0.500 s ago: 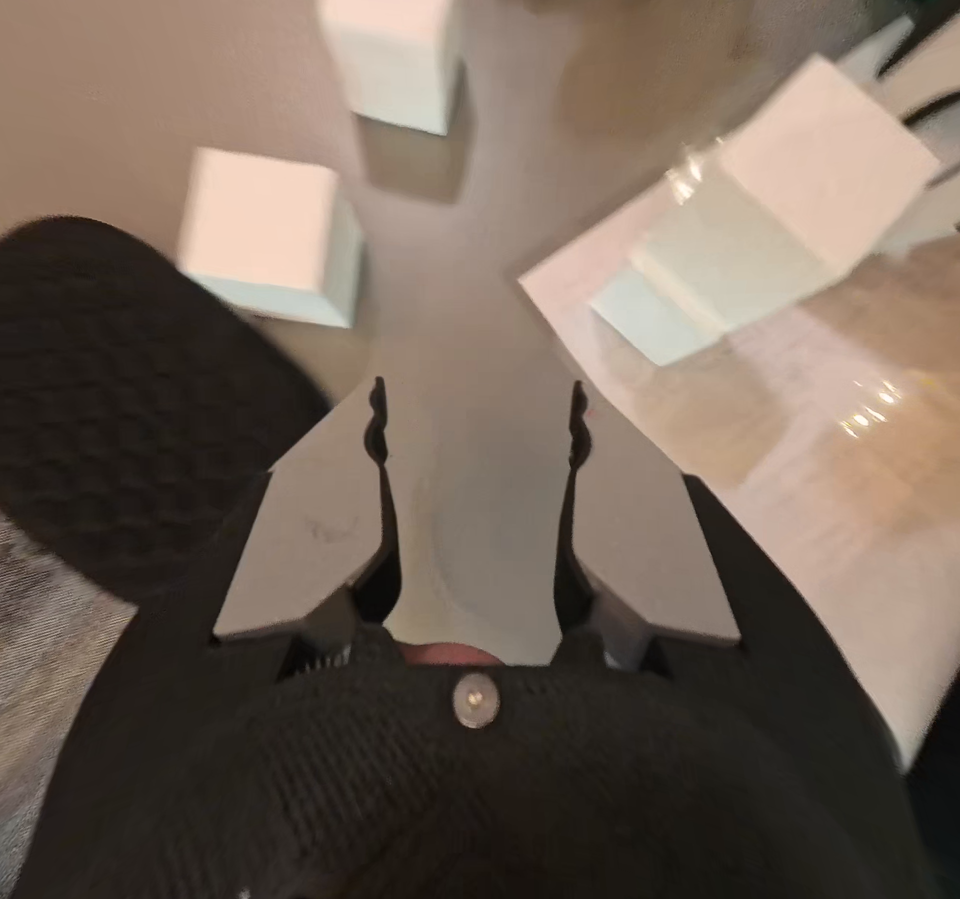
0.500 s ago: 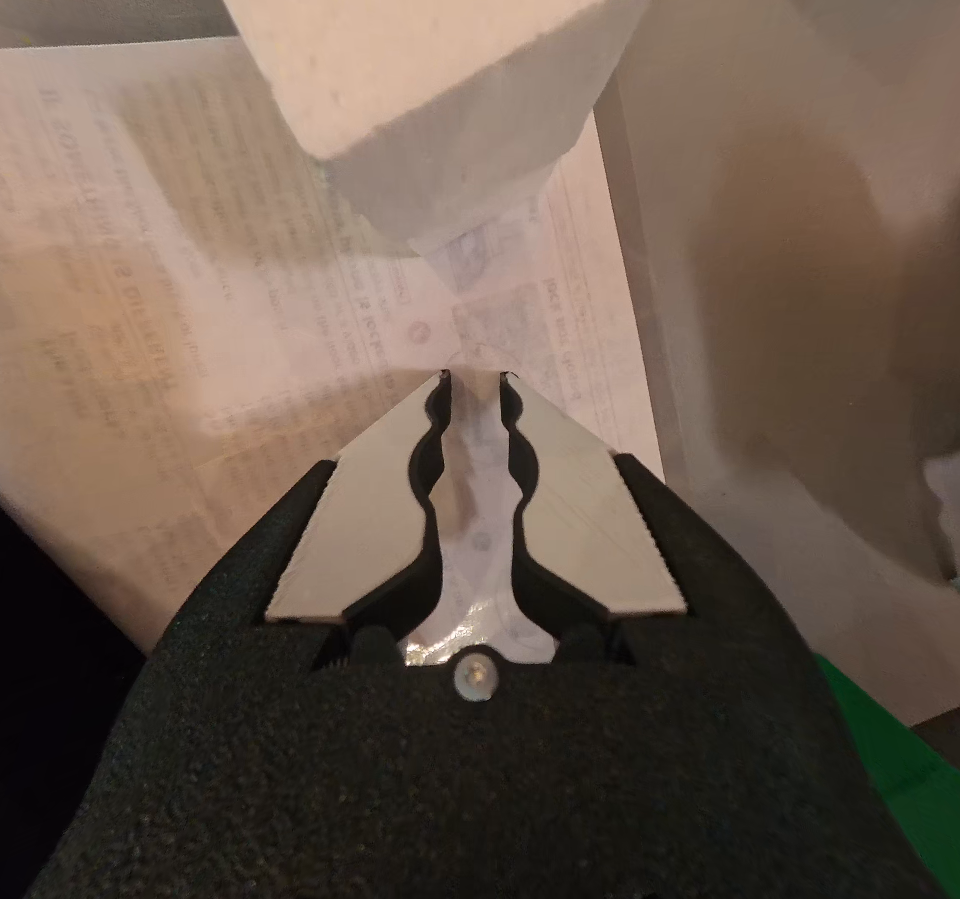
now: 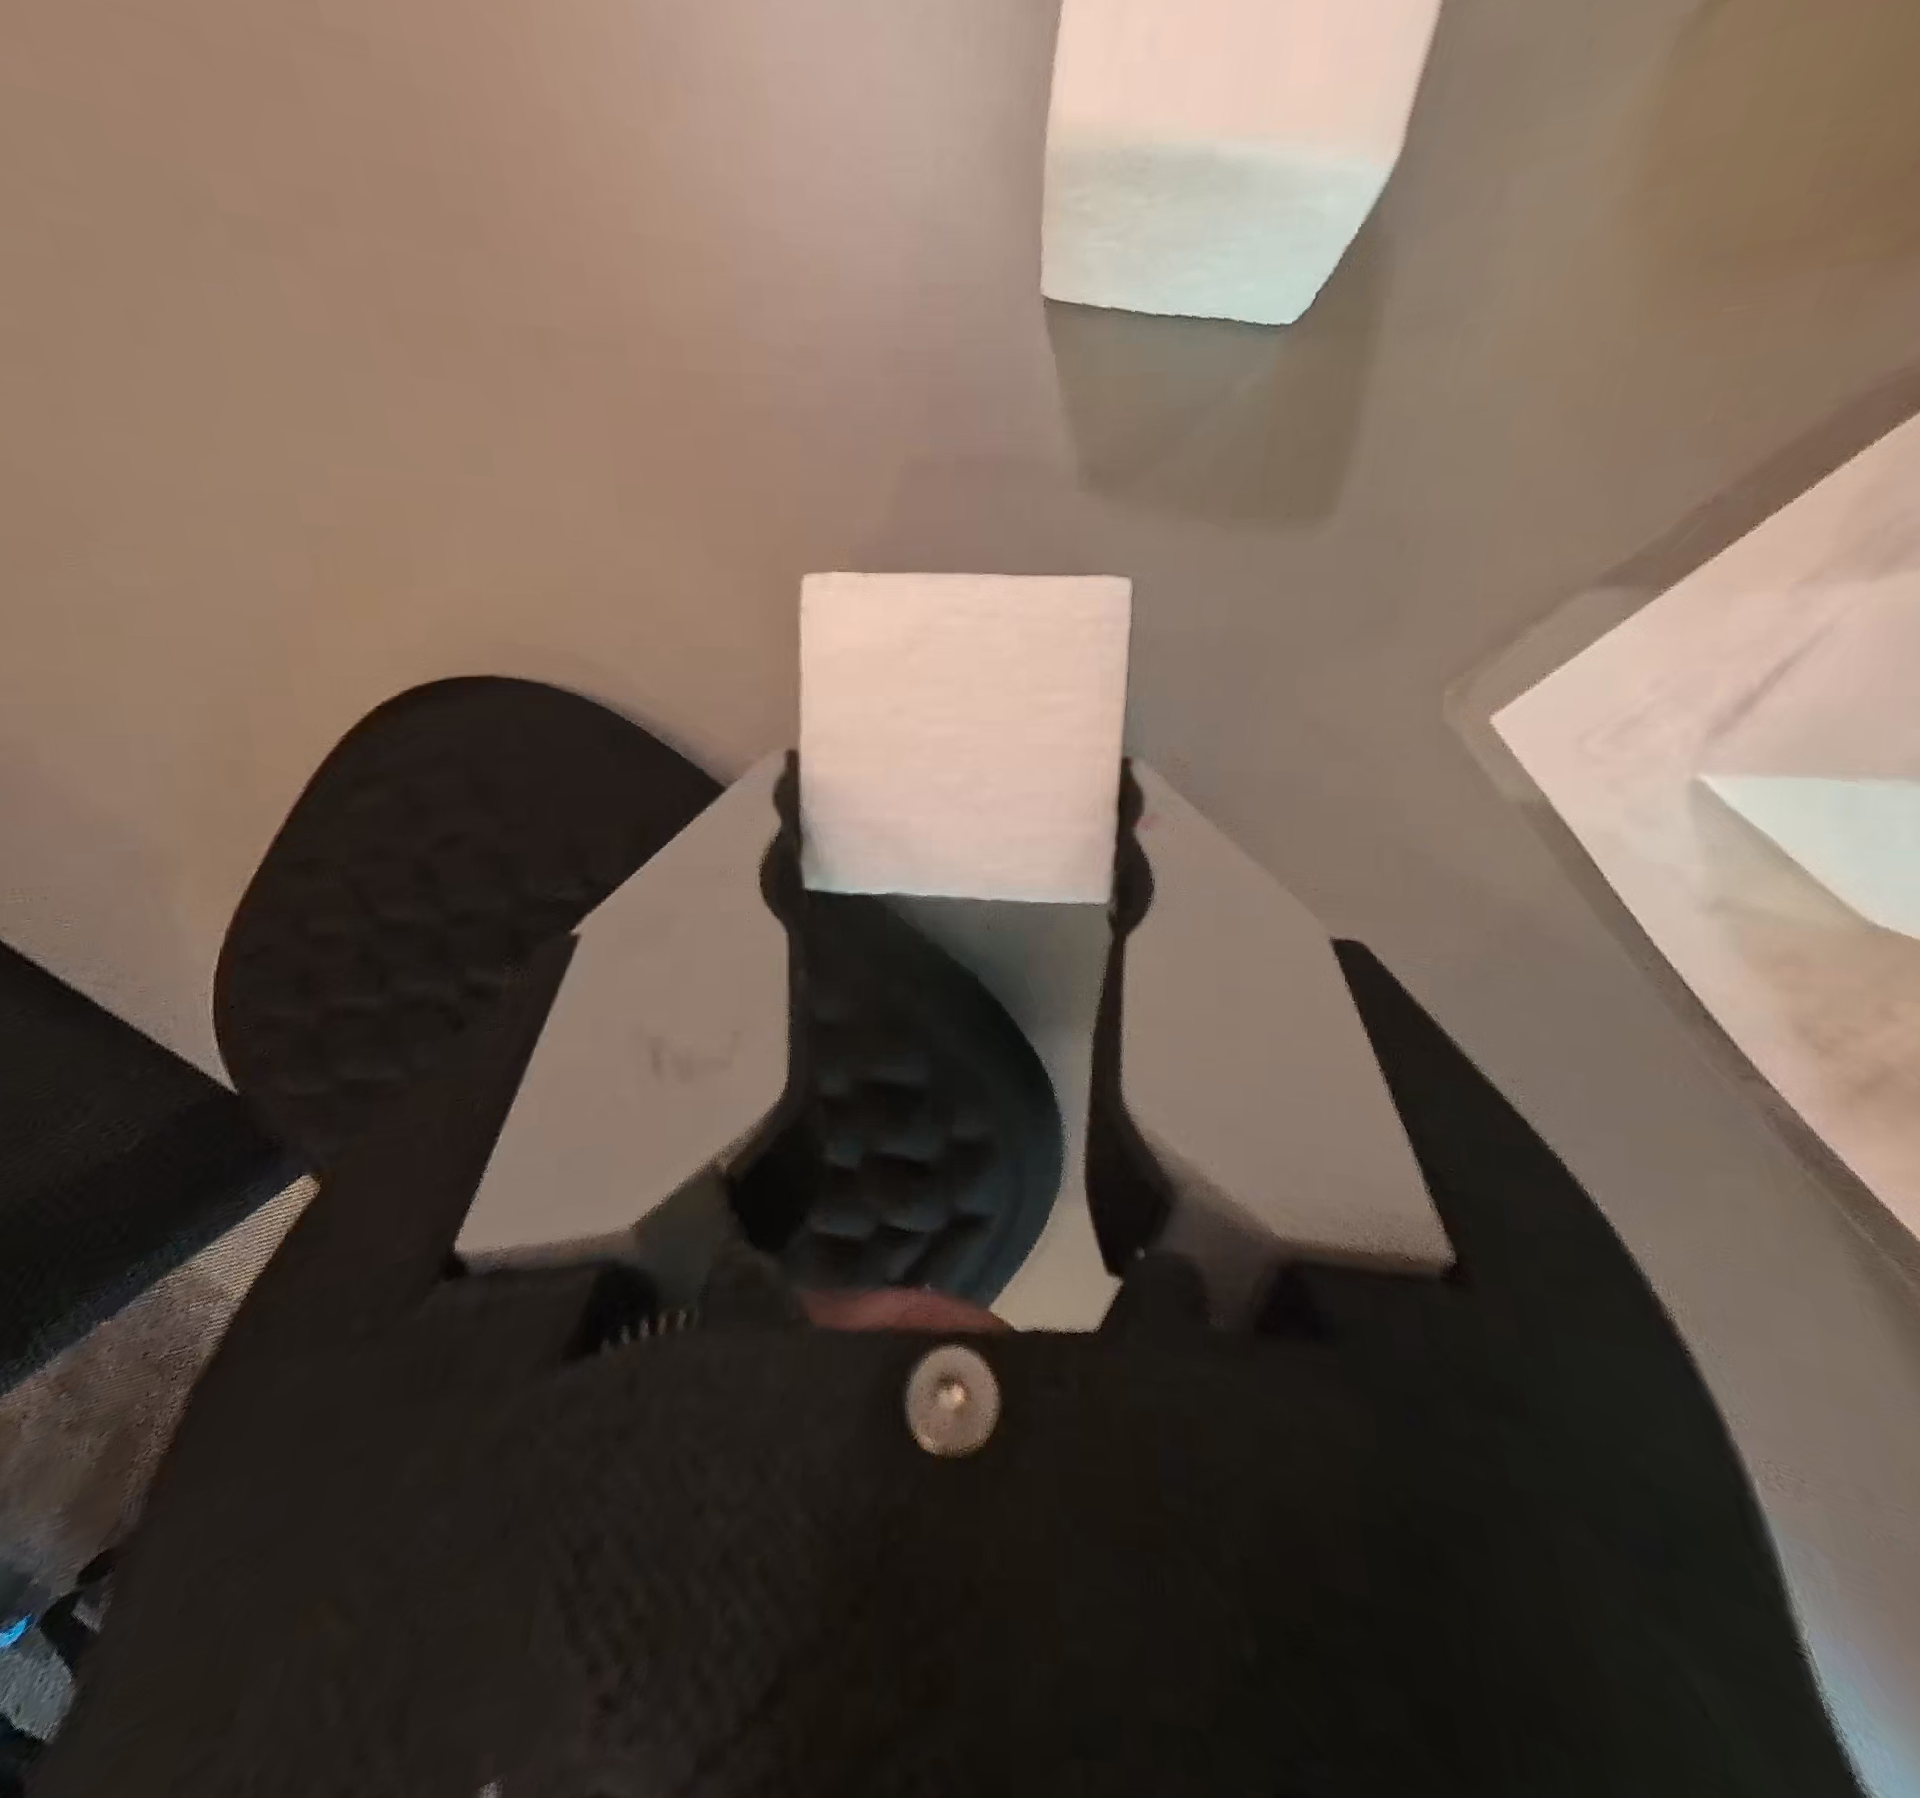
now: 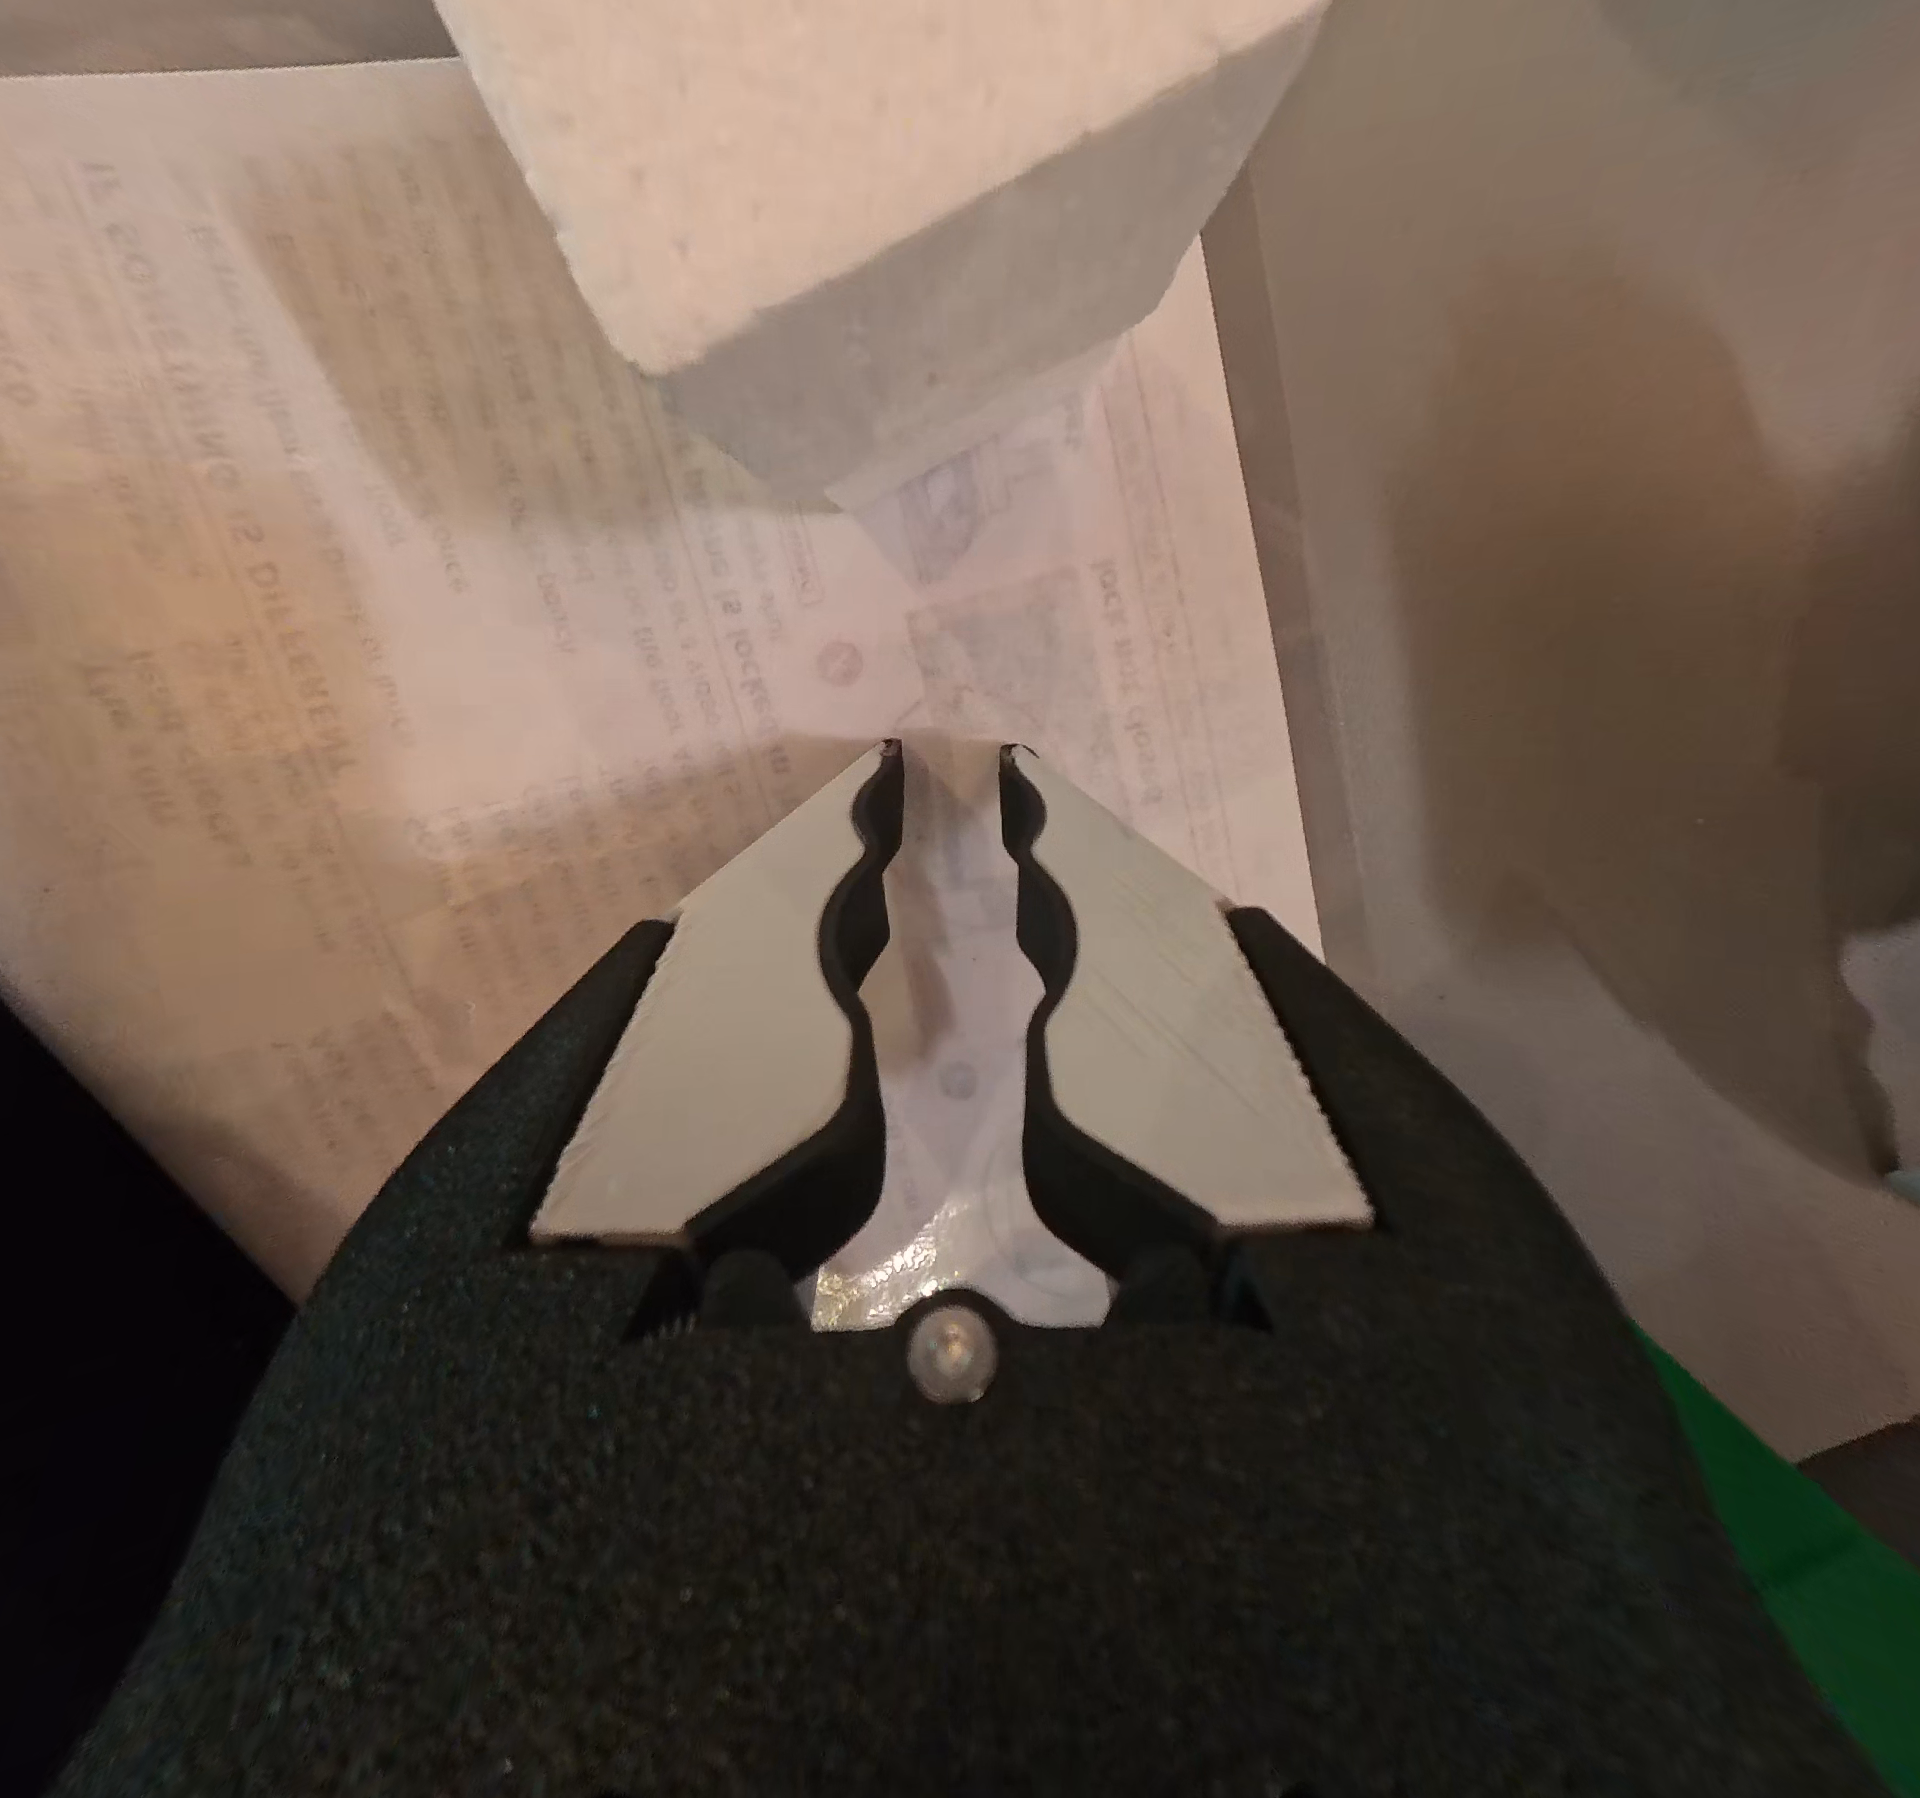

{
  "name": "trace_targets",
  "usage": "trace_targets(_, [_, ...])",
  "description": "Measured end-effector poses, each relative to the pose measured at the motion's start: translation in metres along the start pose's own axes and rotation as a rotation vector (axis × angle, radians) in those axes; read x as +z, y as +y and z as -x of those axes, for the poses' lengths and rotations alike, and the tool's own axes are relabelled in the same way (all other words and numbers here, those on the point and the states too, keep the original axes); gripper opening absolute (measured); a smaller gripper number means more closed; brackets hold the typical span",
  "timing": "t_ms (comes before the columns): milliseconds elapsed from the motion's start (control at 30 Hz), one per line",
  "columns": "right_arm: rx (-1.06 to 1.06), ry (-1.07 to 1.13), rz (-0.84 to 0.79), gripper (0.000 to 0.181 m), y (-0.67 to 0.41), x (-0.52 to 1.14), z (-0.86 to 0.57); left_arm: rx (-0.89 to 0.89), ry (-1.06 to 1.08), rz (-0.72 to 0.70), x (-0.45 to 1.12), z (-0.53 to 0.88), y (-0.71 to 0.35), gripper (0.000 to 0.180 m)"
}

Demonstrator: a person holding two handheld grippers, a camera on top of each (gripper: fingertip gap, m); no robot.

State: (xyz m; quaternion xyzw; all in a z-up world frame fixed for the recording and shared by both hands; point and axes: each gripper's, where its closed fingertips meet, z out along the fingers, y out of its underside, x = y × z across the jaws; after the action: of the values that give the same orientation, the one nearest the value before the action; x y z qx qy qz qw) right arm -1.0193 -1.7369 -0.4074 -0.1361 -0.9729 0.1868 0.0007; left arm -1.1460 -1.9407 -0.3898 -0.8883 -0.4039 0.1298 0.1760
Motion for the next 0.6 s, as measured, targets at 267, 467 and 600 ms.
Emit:
trace_targets(267, [-0.001, -0.001, -0.012, 0.018, 0.000, 0.000, 0.000, 0.179, 0.137, -0.132, -0.082, -0.041, -0.049, 0.057])
trace_targets(467, [0.003, -0.011, -0.022, 0.017, 0.000, 0.000, 0.000, 0.280, 0.296, -0.200, -0.141, -0.102, -0.081, 0.056])
trace_targets(600, [-0.005, -0.013, -0.019, 0.017, 0.000, 0.000, -0.001, 0.321, 0.391, -0.176, -0.139, -0.139, -0.078, 0.056])
